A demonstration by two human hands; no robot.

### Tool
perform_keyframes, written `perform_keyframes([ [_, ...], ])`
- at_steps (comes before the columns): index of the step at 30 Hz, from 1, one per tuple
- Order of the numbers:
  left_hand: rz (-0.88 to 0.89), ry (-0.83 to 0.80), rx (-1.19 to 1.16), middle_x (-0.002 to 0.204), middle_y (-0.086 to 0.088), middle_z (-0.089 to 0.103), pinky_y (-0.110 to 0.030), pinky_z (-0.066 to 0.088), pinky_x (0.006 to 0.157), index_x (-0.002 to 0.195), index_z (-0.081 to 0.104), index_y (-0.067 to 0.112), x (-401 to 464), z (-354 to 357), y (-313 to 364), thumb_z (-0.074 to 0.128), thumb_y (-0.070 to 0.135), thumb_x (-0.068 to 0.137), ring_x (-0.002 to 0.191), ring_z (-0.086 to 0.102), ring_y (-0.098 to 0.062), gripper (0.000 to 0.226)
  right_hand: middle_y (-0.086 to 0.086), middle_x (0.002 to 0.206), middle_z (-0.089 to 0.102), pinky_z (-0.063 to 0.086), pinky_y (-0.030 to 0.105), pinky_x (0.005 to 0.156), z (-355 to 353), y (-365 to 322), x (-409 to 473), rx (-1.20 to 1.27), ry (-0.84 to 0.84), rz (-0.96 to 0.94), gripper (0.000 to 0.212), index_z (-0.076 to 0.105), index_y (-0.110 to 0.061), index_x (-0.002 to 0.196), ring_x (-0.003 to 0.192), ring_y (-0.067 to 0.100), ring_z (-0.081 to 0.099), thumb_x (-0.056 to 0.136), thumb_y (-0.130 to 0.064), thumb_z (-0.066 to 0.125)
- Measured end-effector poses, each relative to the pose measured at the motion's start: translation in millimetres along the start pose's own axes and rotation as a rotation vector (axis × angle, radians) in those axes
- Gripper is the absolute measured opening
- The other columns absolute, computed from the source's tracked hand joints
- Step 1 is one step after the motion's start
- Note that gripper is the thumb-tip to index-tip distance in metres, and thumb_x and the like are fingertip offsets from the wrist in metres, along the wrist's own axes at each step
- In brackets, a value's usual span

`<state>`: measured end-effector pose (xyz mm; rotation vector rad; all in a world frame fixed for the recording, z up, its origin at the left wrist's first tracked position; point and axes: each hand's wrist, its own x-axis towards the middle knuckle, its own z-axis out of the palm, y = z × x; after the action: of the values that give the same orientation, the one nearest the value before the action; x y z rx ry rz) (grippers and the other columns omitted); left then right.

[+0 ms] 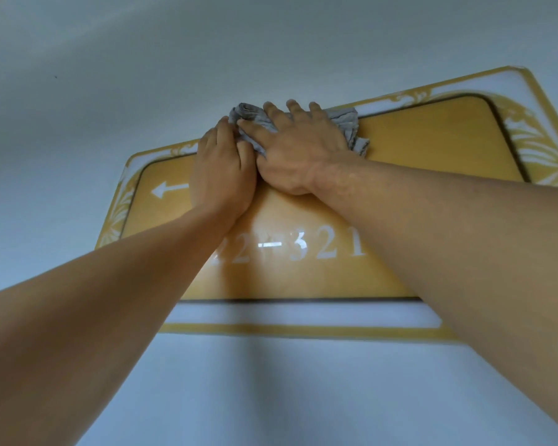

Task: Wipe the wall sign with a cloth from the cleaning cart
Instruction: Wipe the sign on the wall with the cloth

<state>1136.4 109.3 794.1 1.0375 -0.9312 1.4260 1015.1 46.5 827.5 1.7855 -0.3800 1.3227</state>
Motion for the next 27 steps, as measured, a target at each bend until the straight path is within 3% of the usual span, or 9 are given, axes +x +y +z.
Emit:
perform_keyframes([
  [3,0.002,0.006,0.014,0.108,-0.011,0.063,-0.033,0.037,0.081,0.109,0.055,0.008,-19.3,-6.9,-0.2,0.034,0.025,0.093,0.104,0.053,-0.026,0.031,0.003,0.169,0.004,0.003,0.056,0.122,-1.2,-6.0,-18.7,-0.007,-0.009,-0.015,0.059,0.004,-0.046,0.157,0.153,0.034,0.005,0.100,-0.058,0.012],
  [7,-0.012,0.003,0.045,0.107,-0.012,0.065,-0.034,0.036,0.075,0.107,0.057,0.010,-43.1,-15.5,1.3,0.036,0.027,0.094,0.103,0.055,-0.030,0.030,0.003,0.169,0.004,0.002,0.057,0.121,2.1,-16.9,-41.2,-0.015,0.001,-0.020,0.059,0.004,-0.046,0.157,0.153,0.035,0.004,0.100,-0.058,0.012],
  [15,0.027,0.004,0.025,0.104,-0.019,0.066,-0.044,0.042,0.084,0.106,0.056,0.006,-61.7,-23.1,-3.0,0.035,0.026,0.092,0.099,0.058,-0.037,0.033,0.003,0.169,0.006,0.004,0.055,0.121,1.6,-35.1,-64.6,-0.068,-0.028,0.047,0.060,0.004,-0.046,0.157,0.153,0.033,0.009,0.099,-0.054,0.015],
  [19,0.058,-0.046,0.057,0.117,-0.014,0.065,-0.047,0.037,0.103,0.112,0.056,0.010,-66.9,-27.6,-6.5,0.033,0.028,0.093,0.117,0.055,-0.032,0.035,0.003,0.169,0.008,0.006,0.055,0.121,2.9,-43.7,-75.1,-0.092,-0.026,0.102,0.060,0.003,-0.046,0.157,0.152,0.034,0.012,0.098,-0.055,0.012],
  [27,0.113,-0.179,0.053,0.130,-0.016,0.061,-0.049,0.035,0.106,0.122,0.053,0.006,-97.7,-45.2,-11.6,0.031,0.028,0.094,0.127,0.050,-0.034,0.042,0.005,0.168,0.014,0.013,0.057,0.120,6.3,-71.4,-113.8,-0.135,-0.035,0.173,0.060,0.007,-0.044,0.158,0.151,0.034,0.017,0.099,-0.053,0.014],
])
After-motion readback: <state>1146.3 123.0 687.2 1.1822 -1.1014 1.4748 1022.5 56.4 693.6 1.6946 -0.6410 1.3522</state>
